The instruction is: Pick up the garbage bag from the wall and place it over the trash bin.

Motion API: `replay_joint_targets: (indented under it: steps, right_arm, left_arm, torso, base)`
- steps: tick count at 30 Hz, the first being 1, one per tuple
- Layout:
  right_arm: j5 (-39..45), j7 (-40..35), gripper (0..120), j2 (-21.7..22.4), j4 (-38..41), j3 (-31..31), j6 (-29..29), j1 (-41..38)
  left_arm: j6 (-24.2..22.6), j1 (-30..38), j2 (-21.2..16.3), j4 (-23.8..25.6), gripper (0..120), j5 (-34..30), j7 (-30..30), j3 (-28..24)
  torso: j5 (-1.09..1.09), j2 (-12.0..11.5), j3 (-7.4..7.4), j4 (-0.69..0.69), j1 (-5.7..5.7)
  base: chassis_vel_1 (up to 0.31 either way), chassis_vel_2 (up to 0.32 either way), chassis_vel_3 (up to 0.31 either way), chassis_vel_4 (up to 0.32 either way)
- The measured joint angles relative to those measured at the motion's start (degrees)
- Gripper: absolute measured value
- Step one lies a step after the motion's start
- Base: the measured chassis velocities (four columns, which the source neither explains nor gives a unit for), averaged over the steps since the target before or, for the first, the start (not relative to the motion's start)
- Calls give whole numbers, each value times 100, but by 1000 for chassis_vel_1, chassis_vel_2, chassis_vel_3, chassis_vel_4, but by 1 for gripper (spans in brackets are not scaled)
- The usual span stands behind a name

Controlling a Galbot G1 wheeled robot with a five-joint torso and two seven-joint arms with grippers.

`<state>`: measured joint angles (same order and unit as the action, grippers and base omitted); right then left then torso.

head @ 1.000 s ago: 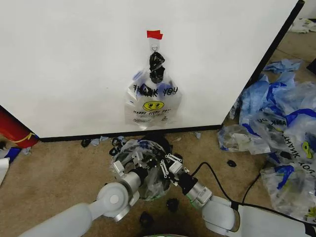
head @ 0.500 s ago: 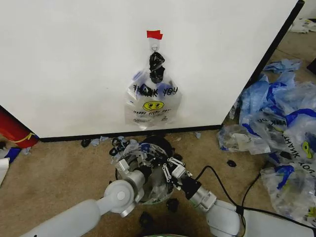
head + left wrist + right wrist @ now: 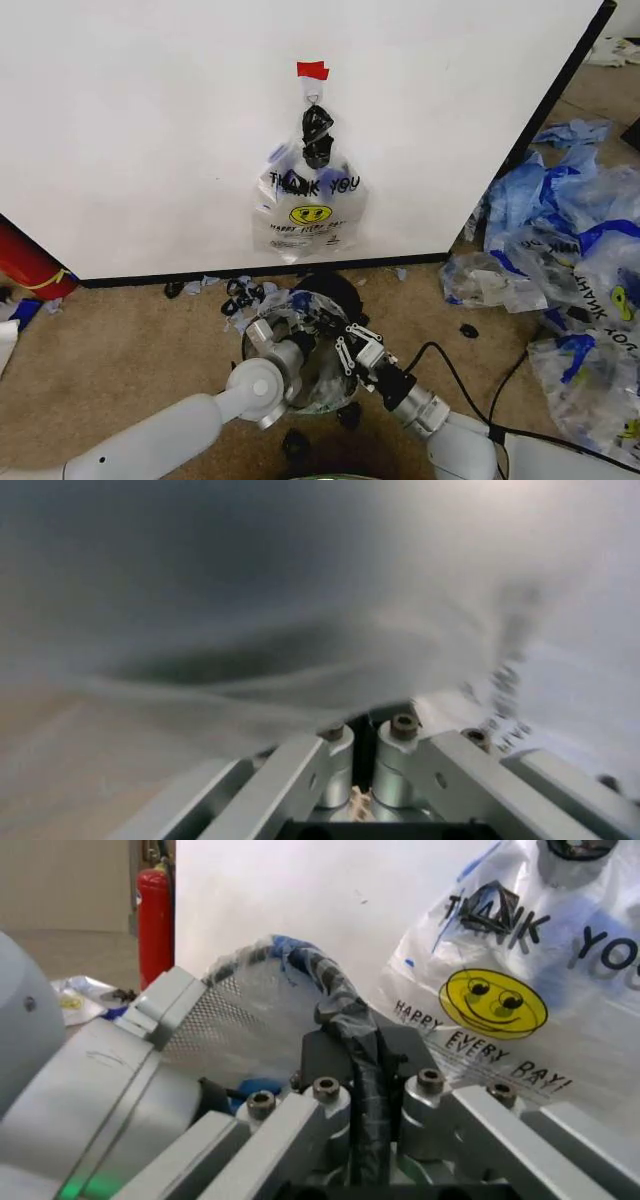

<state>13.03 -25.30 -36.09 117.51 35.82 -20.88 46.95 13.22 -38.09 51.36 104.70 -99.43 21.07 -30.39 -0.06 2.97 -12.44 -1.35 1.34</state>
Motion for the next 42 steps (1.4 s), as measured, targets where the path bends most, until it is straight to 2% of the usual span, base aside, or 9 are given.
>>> replay_joint_targets:
  steps: [11,27,42]
  right_arm:
    - [-13,14,1,19,-3,-63,-13,103]
    - [208,-129,1,-158,-415,-345,-1,-182]
    - [302,-127,1,-130,-112,-455,114,-341]
  left_arm:
    - [26,126,88,-168,0,14,-24,-81]
    - [49,-39,-172,256,0,6,105,-11]
    - [50,-35,-45,124,0,11,108,-156]
  torso:
    - [-1,0,0,0,0]
    - [-1,0,0,-1,0]
    - [0,-2,0,0,0]
  base:
    - [0,0,0,0]
    - [0,0,0,0]
    - [0,0,0,0]
